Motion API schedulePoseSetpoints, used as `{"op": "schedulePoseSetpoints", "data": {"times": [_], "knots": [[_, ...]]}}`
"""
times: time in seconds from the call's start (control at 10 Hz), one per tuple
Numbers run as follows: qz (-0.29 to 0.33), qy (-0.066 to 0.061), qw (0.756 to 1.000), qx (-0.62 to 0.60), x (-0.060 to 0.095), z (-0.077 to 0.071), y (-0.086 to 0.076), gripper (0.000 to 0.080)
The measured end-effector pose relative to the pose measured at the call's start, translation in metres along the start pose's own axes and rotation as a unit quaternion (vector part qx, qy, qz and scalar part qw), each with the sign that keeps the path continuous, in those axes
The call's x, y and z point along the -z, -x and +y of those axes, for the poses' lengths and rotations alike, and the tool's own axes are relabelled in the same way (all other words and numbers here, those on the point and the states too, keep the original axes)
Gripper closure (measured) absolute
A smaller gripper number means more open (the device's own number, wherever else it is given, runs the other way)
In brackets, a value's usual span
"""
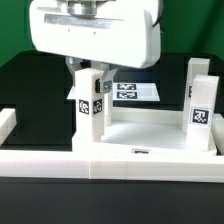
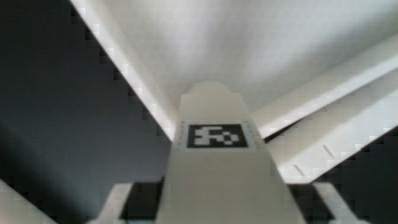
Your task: Assemble desk
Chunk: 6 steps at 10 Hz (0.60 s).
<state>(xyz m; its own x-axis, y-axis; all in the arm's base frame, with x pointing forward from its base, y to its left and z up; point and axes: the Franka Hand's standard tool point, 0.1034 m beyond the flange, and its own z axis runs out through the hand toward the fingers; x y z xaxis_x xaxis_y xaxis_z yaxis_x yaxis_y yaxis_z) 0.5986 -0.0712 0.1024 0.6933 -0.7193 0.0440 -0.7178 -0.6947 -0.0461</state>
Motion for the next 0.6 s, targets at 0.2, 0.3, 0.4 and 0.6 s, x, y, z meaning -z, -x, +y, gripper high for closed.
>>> {"op": "schedulePoseSetpoints", "data": {"times": [0.2,0.3,0.4,0.6], "knots": [[-0.001,-0.002,0.997,-0.082,0.0000,-0.0012,0.0004,0.0509],[-0.001,-0.003,0.994,-0.111,0.0000,-0.0016,0.0005,0.0509],[-0.001,-0.003,0.990,-0.139,0.0000,-0.0017,0.0004,0.0509],[-0.001,-0.002,0.991,-0.137,-0.0002,-0.0017,0.0005,0.0435]]}}
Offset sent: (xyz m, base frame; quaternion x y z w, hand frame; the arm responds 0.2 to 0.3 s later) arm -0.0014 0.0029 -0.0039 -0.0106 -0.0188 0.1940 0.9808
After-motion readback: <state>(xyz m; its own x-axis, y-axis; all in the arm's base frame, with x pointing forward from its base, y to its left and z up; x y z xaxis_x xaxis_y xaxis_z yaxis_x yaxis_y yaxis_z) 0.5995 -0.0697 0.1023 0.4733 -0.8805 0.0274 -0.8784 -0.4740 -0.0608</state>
